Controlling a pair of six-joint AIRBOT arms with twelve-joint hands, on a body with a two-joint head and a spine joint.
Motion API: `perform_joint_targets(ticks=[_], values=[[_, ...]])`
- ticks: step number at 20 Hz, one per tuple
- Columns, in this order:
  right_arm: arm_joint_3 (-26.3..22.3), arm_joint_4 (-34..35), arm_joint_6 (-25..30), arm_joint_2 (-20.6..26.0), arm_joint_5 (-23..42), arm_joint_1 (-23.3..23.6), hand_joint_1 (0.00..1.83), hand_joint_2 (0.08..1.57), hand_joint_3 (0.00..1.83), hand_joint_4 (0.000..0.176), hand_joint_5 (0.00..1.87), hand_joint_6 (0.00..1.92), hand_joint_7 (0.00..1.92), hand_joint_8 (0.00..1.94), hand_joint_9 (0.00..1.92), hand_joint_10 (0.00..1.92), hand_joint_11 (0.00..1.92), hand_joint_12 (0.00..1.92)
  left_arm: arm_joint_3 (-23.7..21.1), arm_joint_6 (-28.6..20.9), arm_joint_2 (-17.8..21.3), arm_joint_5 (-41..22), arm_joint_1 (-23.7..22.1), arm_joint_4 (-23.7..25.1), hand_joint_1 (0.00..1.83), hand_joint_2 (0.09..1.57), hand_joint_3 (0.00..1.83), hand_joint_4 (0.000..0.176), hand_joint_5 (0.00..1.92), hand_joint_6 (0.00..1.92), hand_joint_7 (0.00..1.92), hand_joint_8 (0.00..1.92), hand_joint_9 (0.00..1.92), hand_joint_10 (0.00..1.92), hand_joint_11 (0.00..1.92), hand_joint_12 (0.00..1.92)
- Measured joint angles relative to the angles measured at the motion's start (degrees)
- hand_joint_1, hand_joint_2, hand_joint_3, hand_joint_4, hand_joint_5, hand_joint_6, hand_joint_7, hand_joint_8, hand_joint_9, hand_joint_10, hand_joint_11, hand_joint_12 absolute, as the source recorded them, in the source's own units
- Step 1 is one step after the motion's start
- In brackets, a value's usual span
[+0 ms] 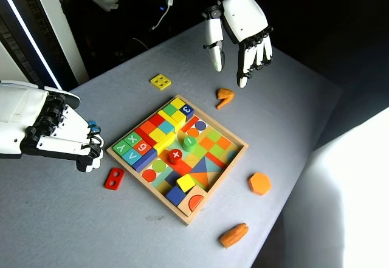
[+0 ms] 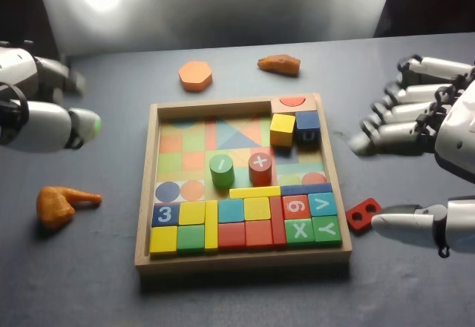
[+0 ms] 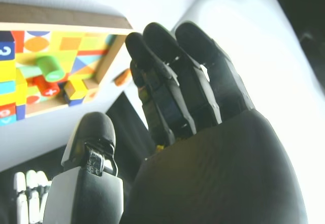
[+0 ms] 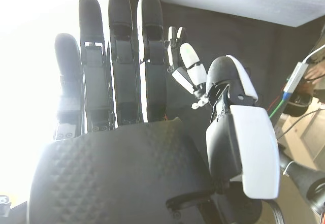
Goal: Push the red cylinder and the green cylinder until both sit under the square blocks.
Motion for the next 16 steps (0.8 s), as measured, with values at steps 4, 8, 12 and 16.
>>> perform_joint_targets(ticks=[4,8,12,16], values=[[0.0,0.0,-0.5,0.0,0.9,0.0,0.01,1.18,0.0,0.0,0.49,0.02,0.48,0.01,0.47,0.03,0.0,1.15,0.0,0.0,0.0,0.0,0.0,0.0,0.13,1.32,0.0,0.036,0.15,0.0,0.16,0.0,0.19,0.02,0.0,0.7],[0.2,1.8,-6.3,-1.1,-1.5,0.0,0.02,1.17,0.0,0.0,0.47,0.0,0.43,0.0,0.45,0.01,0.0,1.11,0.0,0.0,0.0,0.0,0.0,0.2,0.18,1.32,0.0,0.031,0.12,0.0,0.15,0.0,0.18,0.01,0.0,0.67],[4.3,8.3,-10.8,-6.8,-4.3,1.8,0.0,1.16,0.0,0.0,0.4,0.0,0.33,0.0,0.36,0.0,0.0,0.91,0.0,0.9,0.0,0.4,-0.1,0.0,0.13,1.32,0.0,0.04,0.11,0.0,0.1,0.0,0.15,0.0,0.0,0.57],[8.2,9.6,-11.5,-10.8,-5.8,4.0,0.0,1.13,0.0,0.0,0.24,0.01,0.21,0.0,0.14,0.01,0.0,0.13,0.0,0.9,0.0,0.5,-0.1,-0.1,0.08,1.32,0.0,0.047,0.11,0.0,0.09,0.0,0.11,0.0,0.0,0.42]])
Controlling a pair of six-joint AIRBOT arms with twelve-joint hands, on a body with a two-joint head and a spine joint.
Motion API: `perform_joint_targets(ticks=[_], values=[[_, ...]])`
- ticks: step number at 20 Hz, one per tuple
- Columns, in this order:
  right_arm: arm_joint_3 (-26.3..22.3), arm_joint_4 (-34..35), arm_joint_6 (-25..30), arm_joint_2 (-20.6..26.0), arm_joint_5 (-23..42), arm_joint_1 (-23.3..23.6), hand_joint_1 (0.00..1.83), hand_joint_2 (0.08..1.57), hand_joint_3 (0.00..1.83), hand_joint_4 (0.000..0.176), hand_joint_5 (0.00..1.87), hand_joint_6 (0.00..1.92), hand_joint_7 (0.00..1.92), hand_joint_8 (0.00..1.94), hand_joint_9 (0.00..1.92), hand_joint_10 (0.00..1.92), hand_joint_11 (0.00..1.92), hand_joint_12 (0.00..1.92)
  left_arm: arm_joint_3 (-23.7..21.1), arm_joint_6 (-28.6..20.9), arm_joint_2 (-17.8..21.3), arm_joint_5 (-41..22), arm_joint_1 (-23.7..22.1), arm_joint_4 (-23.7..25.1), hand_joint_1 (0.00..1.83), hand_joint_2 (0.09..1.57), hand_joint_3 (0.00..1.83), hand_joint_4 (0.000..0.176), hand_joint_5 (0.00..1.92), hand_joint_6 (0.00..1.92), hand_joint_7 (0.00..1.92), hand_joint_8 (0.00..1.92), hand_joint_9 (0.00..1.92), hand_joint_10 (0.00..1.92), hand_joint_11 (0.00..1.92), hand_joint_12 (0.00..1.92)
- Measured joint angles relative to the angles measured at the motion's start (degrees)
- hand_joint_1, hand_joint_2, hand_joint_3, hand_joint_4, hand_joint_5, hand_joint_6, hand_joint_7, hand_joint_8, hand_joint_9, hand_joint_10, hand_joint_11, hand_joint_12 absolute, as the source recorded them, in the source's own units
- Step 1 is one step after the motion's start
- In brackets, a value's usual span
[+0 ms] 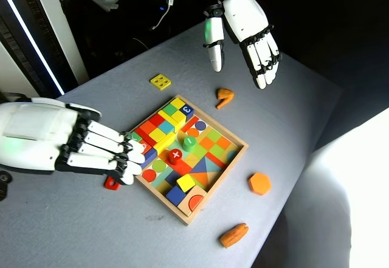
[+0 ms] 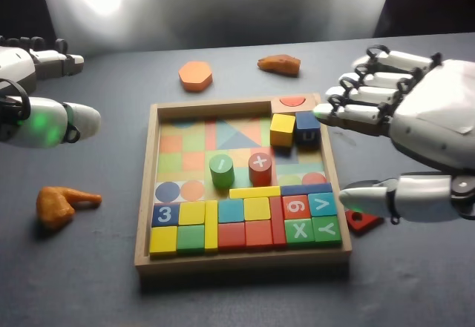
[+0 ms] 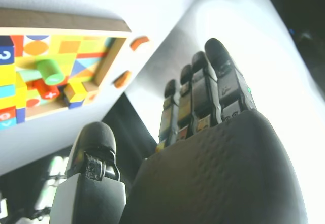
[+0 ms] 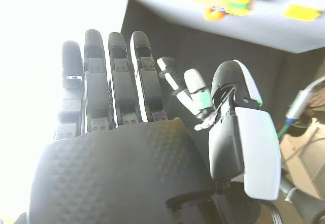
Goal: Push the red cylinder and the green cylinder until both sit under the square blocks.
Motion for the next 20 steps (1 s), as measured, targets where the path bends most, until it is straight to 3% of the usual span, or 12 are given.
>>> perform_joint_targets(ticks=[2,4,6,8,11,14,19,20], values=[[2.2,3.1,-0.6,-3.0,-2.4,2.4,0.0,1.13,0.0,0.0,0.24,0.0,0.2,0.0,0.12,0.01,0.0,0.07,0.0,0.0,0.0,0.0,0.0,0.0,0.06,1.31,0.0,0.051,0.09,0.01,0.07,0.01,0.09,0.01,0.0,0.32],[4.0,7.0,-2.2,-5.7,-3.4,4.5,0.0,1.13,0.0,0.0,0.39,0.03,0.25,0.01,0.14,0.01,0.0,0.14,0.0,0.0,0.0,0.0,0.0,-0.3,0.07,1.31,0.0,0.057,0.09,0.0,0.08,0.0,0.1,0.01,0.0,0.38],[5.5,11.2,-4.9,-8.1,-5.5,6.7,0.0,1.13,0.0,0.0,0.54,0.04,0.29,0.0,0.17,0.01,0.0,0.28,0.0,0.0,0.0,0.0,0.0,-0.3,0.1,1.32,0.0,0.052,0.08,0.0,0.06,0.0,0.09,0.0,0.0,0.37],[7.8,12.3,-6.7,-11.7,-7.4,8.0,0.0,1.12,0.0,0.0,0.65,0.04,0.29,0.0,0.16,0.0,0.0,0.38,0.0,0.0,0.0,-0.1,0.0,-0.3,0.02,1.33,0.0,0.055,0.04,0.0,0.04,0.0,0.07,0.0,0.0,0.37],[10.3,21.9,-14.7,-16.5,-10.0,9.2,0.0,1.11,0.0,0.002,0.84,0.03,0.25,0.0,0.12,0.0,0.0,0.28,0.0,0.0,0.0,-0.1,0.0,-0.3,0.05,1.33,0.0,0.053,0.06,0.01,0.07,0.01,0.1,0.01,0.0,0.42],[12.3,22.4,-15.1,-19.3,-9.9,9.3,0.0,1.12,0.0,0.0,0.91,0.02,0.24,0.0,0.07,0.0,0.0,0.01,0.0,0.0,0.0,0.0,0.0,-0.3,0.0,1.33,0.0,0.055,0.02,0.0,0.06,0.0,0.06,0.0,0.0,0.33],[14.5,23.2,-15.2,-21.7,-9.5,9.3,0.0,1.12,0.0,0.0,0.91,0.01,0.24,0.0,0.07,0.0,0.0,0.0,0.0,0.0,0.0,0.0,0.0,-0.3,0.0,1.33,0.0,0.057,0.02,0.0,0.05,0.0,0.06,0.0,0.0,0.32],[14.9,23.2,-15.1,-22.1,-9.5,9.3,0.0,1.12,0.0,0.0,0.95,0.03,0.25,0.01,0.08,0.01,0.02,0.01,0.0,0.0,0.0,0.0,0.0,-0.3,0.0,1.33,0.0,0.049,0.03,0.01,0.06,0.01,0.07,0.01,0.0,0.32]])
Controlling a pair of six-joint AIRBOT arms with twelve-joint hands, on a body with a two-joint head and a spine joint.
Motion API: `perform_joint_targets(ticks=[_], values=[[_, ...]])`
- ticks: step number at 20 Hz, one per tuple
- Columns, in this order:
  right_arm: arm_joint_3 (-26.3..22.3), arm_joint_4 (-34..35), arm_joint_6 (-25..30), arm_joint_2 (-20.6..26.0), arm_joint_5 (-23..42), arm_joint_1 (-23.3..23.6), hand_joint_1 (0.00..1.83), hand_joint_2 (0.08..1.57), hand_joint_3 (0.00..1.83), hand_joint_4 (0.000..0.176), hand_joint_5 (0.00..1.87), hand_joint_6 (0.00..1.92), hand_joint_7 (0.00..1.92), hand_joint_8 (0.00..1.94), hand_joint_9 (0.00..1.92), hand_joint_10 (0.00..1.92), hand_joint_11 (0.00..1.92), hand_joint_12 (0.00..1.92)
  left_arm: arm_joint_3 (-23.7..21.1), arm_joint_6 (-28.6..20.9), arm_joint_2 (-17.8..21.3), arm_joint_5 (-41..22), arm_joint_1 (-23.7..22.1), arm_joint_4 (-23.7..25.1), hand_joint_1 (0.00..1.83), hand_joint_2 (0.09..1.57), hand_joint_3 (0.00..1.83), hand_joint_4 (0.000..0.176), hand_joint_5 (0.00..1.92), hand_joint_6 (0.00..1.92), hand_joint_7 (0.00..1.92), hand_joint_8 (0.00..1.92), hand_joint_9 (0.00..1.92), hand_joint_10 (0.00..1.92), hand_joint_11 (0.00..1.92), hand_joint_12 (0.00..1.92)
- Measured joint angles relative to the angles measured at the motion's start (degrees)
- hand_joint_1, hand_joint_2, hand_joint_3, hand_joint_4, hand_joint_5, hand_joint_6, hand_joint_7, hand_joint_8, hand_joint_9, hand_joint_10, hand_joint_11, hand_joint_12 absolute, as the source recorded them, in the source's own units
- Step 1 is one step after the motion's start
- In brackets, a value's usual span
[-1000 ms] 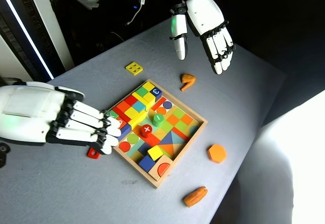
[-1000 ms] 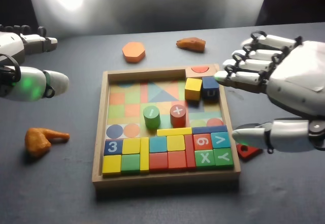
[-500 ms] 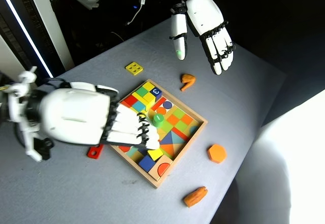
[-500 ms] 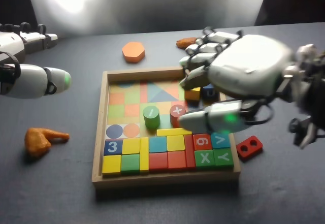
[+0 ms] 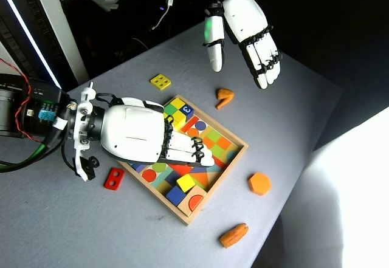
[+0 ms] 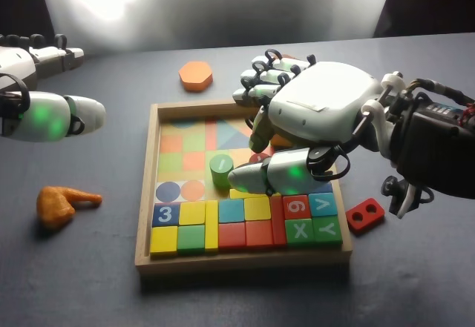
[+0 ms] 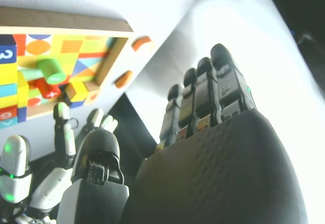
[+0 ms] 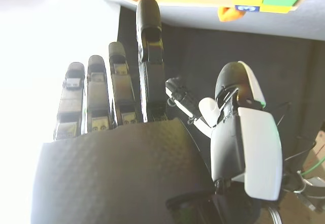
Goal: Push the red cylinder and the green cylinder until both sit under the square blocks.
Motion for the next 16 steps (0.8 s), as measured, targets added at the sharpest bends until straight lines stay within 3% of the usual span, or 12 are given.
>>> perform_joint_targets(ticks=[3,5,11,14,16], values=[[1.0,0.0,0.5,-0.8,0.1,-0.1,0.0,1.11,0.0,0.0,0.98,0.01,0.3,0.01,0.11,0.0,0.0,0.18,0.0,0.0,0.0,0.0,0.0,0.0,0.0,1.33,0.0,0.043,0.07,0.01,0.1,0.0,0.1,0.01,0.0,0.38],[1.1,0.0,0.7,-0.8,0.4,-0.5,0.0,1.1,0.0,0.0,0.95,0.01,0.28,0.0,0.09,0.01,0.0,0.1,0.0,0.0,0.0,0.1,0.0,0.0,0.03,1.33,0.0,0.042,0.09,0.01,0.11,0.01,0.11,0.01,0.0,0.43],[1.2,0.0,1.3,-0.8,0.2,-1.9,0.0,1.12,0.0,0.0,0.96,0.0,0.29,0.0,0.1,0.0,0.0,0.1,0.0,0.0,0.0,0.1,0.0,0.0,0.07,1.33,0.0,0.046,0.09,0.01,0.09,0.0,0.08,0.0,0.0,0.34],[1.2,0.0,1.6,-0.8,0.3,-1.9,0.0,1.12,0.0,0.0,0.96,0.0,0.28,0.0,0.11,0.0,0.0,0.2,0.0,0.0,0.0,0.0,0.0,0.0,0.02,1.33,0.0,0.05,0.08,0.0,0.09,0.0,0.1,0.01,0.0,0.47],[1.2,0.0,1.6,-0.8,0.3,-1.9,0.0,1.11,0.0,0.0,0.94,0.0,0.26,0.0,0.09,0.0,0.0,0.17,0.0,0.0,0.0,0.0,0.0,0.0,0.05,1.33,0.0,0.052,0.08,0.0,0.07,0.01,0.08,0.01,0.0,0.32]])
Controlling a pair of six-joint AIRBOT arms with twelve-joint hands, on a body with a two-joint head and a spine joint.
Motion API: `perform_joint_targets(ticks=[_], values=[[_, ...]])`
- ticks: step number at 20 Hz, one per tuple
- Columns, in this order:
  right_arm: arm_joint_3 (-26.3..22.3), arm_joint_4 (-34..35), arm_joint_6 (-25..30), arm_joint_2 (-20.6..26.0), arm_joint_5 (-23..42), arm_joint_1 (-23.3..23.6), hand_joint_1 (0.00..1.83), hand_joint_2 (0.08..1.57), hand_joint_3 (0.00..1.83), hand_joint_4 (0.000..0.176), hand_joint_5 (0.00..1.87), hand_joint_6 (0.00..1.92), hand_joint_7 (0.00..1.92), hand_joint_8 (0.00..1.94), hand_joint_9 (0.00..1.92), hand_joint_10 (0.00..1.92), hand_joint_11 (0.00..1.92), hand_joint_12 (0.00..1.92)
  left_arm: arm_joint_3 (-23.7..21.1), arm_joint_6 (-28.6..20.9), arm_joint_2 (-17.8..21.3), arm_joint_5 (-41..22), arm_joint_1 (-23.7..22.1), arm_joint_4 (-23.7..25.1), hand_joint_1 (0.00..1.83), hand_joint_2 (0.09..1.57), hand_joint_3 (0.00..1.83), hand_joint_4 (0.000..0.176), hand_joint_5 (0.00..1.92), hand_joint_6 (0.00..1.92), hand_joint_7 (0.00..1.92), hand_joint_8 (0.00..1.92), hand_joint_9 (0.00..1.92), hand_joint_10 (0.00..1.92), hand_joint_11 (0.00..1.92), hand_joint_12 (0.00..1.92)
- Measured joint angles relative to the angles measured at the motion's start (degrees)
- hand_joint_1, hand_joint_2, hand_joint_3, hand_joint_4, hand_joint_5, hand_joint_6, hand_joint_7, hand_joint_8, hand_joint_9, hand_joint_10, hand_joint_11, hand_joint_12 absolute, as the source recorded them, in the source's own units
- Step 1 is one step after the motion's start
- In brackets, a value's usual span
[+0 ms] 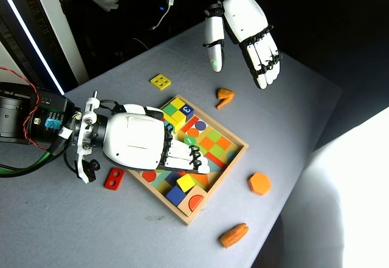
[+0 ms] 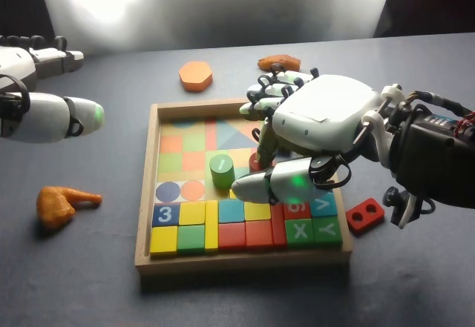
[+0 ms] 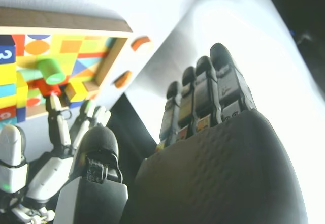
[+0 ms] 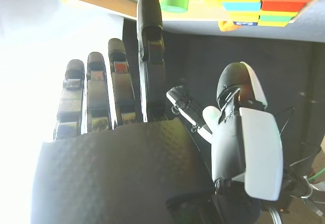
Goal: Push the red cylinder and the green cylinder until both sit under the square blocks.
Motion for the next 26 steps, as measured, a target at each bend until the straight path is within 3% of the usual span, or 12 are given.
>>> perform_joint_targets(ticks=[3,5,9,16,20,22,24,26], values=[[-0.1,-0.1,0.5,0.4,-0.2,-0.3,0.0,1.11,0.0,0.0,0.95,0.0,0.29,0.01,0.1,0.01,0.0,0.19,0.0,0.0,0.0,0.0,0.0,0.0,0.05,1.33,0.0,0.046,0.11,0.01,0.09,0.0,0.1,0.01,0.0,0.4],[-0.9,0.0,1.1,1.6,-0.4,-0.4,0.0,1.11,0.0,0.0,0.95,0.0,0.29,0.0,0.1,0.0,0.0,0.15,0.0,0.0,0.0,0.1,0.0,0.0,0.03,1.34,0.0,0.048,0.1,0.0,0.08,0.0,0.09,0.0,0.0,0.34],[-2.6,0.4,2.0,4.1,-0.8,-1.1,0.0,1.11,0.0,0.0,0.95,0.0,0.3,0.0,0.11,0.0,0.0,0.23,0.0,0.0,0.0,0.0,0.0,0.0,0.0,1.34,0.0,0.048,0.08,0.0,0.06,0.0,0.08,0.0,0.0,0.37],[-5.1,1.9,1.5,7.5,-2.5,-1.8,0.0,1.12,0.0,0.0,0.94,0.0,0.26,0.0,0.09,0.0,0.0,0.11,0.0,0.1,0.0,0.0,0.0,0.0,0.07,1.35,0.0,0.047,0.07,0.0,0.04,0.0,0.05,0.0,0.0,0.3],[-5.3,1.9,1.1,7.5,-2.8,0.9,0.0,1.11,0.0,0.0,0.94,0.0,0.26,0.0,0.1,0.0,0.0,0.19,0.0,0.1,0.0,-0.1,0.0,0.0,0.06,1.34,0.0,0.046,0.07,0.0,0.05,0.0,0.06,0.0,0.0,0.34],[-4.7,1.8,0.4,6.6,-0.8,1.9,0.0,1.12,0.0,0.0,0.93,0.0,0.26,0.0,0.08,0.01,0.0,0.12,0.0,0.1,0.0,0.0,0.0,0.0,0.05,1.34,0.0,0.05,0.07,0.01,0.06,0.0,0.07,0.01,0.0,0.34],[-3.6,1.9,-1.1,4.9,-0.5,1.9,0.0,1.12,0.0,0.0,0.94,0.0,0.26,0.0,0.09,0.01,0.0,0.13,0.0,0.1,0.0,0.0,0.0,0.0,0.02,1.36,0.0,0.05,0.04,0.01,0.03,0.0,0.03,0.0,0.0,0.19],[-3.1,1.9,-1.2,4.1,-0.7,1.5,0.0,1.12,0.0,0.0,0.95,0.0,0.29,0.0,0.1,0.0,0.0,0.22,0.0,0.1,0.0,-0.1,0.0,0.0,0.0,1.36,0.0,0.049,0.05,0.01,0.04,0.0,0.06,0.01,0.0,0.28]])
